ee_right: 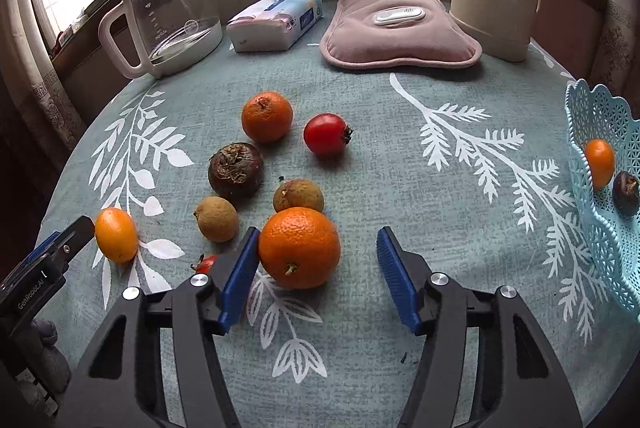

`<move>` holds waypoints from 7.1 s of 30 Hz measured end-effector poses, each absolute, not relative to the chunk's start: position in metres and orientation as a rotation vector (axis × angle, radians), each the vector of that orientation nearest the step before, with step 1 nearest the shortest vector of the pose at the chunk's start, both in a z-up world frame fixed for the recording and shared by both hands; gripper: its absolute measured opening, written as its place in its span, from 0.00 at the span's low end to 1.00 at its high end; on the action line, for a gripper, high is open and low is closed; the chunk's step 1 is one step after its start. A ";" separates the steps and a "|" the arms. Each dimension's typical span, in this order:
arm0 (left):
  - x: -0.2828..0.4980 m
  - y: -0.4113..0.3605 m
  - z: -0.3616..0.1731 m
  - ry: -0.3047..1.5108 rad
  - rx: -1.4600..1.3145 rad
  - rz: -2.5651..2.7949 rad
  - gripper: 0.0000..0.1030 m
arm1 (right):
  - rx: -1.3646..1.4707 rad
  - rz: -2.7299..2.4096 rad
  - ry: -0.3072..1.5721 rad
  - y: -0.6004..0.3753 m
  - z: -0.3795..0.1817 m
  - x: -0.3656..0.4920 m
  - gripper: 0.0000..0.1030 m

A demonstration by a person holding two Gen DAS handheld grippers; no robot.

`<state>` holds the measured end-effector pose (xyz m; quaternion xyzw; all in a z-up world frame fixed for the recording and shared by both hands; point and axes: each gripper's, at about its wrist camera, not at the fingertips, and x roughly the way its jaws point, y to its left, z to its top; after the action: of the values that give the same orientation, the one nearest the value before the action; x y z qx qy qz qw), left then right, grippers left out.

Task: Organize fruits
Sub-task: 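Grasp a large orange with the left tool while the right tool grasps a tangerine, then lower the tangerine into the basket with the right tool and release, then lower the large orange into the basket with the left tool and release, then grasp the second dark brown fruit with the left tool and lift, then grasp a tangerine with the right tool while the left tool holds the brown fruit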

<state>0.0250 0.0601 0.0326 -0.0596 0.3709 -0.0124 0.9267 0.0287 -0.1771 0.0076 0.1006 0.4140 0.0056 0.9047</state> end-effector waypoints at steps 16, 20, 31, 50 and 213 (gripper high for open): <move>0.030 0.038 0.030 0.796 -0.152 -0.165 0.78 | 0.177 0.007 0.790 -0.173 0.023 0.007 0.39; 0.037 0.031 0.024 0.817 -0.141 -0.182 0.68 | 0.188 0.010 0.774 -0.176 0.028 0.002 0.39; 0.036 0.028 0.017 0.818 -0.150 -0.214 0.40 | 0.193 0.006 0.739 -0.180 0.036 -0.008 0.39; 0.022 0.013 0.033 0.763 -0.100 -0.204 0.40 | 0.212 -0.106 0.677 -0.214 0.056 -0.025 0.39; 0.072 -0.038 0.061 0.685 -0.127 -0.209 0.41 | 0.295 -0.156 0.581 -0.285 0.075 -0.080 0.77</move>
<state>0.0717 -0.0383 0.0609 -0.0623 0.3350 -0.1024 0.9346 -0.0795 -0.2854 0.0749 0.1450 0.2850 -0.0764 0.9444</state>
